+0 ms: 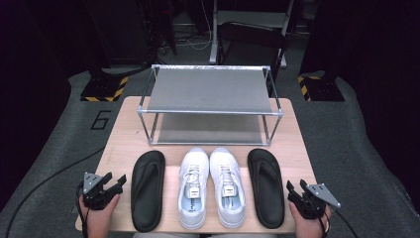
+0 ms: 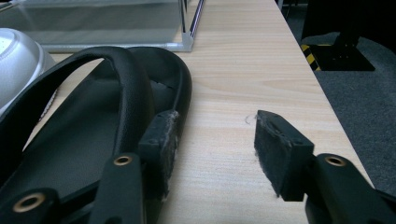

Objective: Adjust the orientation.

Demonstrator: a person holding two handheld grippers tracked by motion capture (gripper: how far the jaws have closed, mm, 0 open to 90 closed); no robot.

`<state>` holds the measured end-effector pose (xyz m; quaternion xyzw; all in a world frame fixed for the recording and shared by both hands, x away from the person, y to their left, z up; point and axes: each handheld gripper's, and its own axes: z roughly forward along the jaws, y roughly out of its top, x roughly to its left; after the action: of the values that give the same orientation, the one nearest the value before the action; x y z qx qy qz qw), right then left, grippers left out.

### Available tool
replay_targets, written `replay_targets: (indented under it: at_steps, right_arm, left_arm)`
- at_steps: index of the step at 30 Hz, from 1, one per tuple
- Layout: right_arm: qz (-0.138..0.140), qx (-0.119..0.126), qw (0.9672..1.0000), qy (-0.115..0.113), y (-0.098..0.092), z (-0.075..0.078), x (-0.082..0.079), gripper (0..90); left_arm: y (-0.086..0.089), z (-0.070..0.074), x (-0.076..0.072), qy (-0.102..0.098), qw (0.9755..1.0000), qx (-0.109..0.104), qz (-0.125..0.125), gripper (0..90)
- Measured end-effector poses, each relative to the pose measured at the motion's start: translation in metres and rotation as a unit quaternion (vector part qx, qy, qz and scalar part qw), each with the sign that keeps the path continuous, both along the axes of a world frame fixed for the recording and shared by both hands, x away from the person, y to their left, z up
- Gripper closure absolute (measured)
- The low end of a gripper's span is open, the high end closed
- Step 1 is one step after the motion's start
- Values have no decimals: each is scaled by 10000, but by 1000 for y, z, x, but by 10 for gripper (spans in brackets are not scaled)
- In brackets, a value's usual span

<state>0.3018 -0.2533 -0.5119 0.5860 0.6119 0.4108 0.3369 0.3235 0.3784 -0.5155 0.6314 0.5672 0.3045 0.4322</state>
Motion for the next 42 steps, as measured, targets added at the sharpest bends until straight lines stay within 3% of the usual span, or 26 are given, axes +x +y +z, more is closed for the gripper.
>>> replay_targets:
  at_steps: [6,15,21,29,32,42]
  right_arm:
    - [96,-44,9999,-113,1,3,-1,526]
    - [369,-58,9993,-56,7,5,-1,527]
    - [504,-22,9987,9,8,4,2,562]
    - [456,74,9989,6,7,3,6,568]
    - [456,46,9989,-1,8,3,7,573]
    - [397,143,9991,-97,6,6,4,567]
  left_arm:
    - [0,-1,1,3,10000,-14,-15,402]
    - [-4,1,-3,115,9996,37,-253,398]
    - [1,6,-3,195,9991,-213,-323,429]
    - [-5,12,-4,213,9988,-192,-409,427]
    - [-8,15,-6,373,9978,-120,-526,409]
    - [-15,25,-12,311,9978,-147,-571,411]
